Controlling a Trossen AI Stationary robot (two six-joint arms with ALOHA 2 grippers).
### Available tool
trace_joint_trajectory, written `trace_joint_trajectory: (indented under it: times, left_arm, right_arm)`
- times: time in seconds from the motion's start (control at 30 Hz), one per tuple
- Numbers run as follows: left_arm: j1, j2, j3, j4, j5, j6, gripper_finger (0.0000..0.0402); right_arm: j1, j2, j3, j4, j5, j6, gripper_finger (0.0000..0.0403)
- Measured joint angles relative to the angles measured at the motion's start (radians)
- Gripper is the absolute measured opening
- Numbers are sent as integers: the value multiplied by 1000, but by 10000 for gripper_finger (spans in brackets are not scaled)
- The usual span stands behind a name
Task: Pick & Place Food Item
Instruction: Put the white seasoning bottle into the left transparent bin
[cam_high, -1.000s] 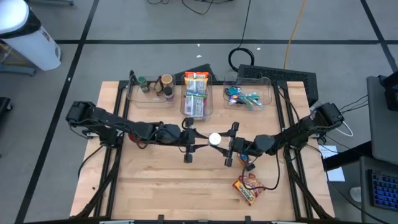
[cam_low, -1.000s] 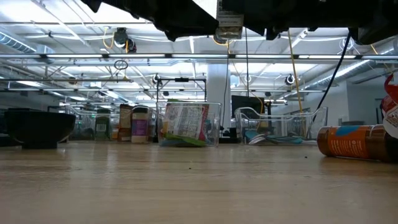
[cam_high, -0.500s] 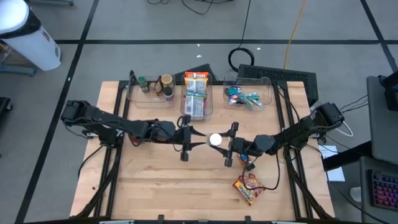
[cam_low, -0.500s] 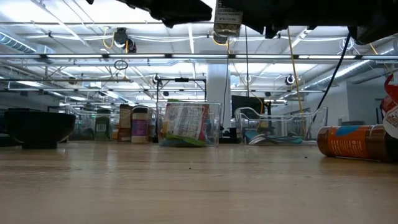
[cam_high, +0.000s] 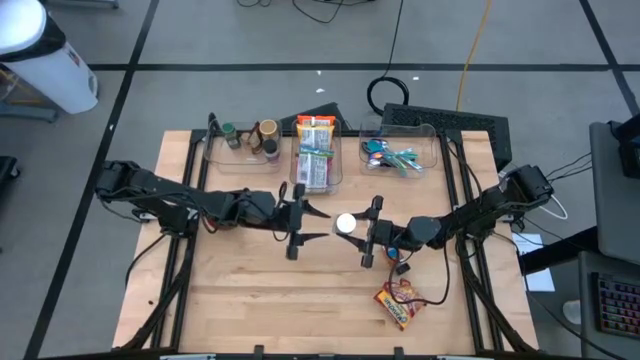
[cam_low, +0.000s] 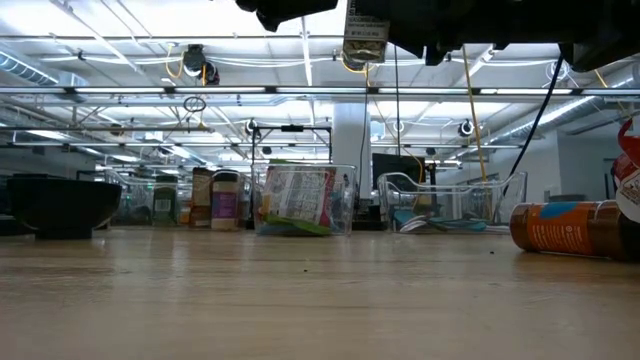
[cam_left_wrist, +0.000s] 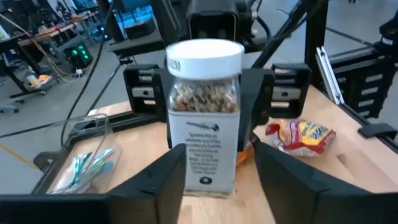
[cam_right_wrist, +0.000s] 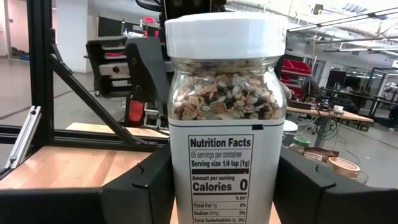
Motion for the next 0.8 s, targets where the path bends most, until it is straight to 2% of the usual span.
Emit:
trace_joint_trajectory:
  times: [0.17, 0.37, 0.53, 0.63, 0.8]
  left_arm:
    - [0, 0, 5, 24, 0, -2, 257]
    - [0, 2, 108, -96, 0, 3, 303]
    - [2, 2, 169, -166, 38, 4, 320]
    - [2, 3, 184, -182, 73, 3, 320]
    - [11, 2, 197, -185, 73, 5, 311]
  right_arm:
    - [0, 0, 0, 0, 1, 0, 194]
    - [-6, 0, 0, -1, -14, 7, 194]
    - [-40, 0, 0, -9, -102, 69, 194]
    - [-52, 1, -1, -27, -103, 91, 194]
    - [-61, 1, -1, -40, -103, 97, 194]
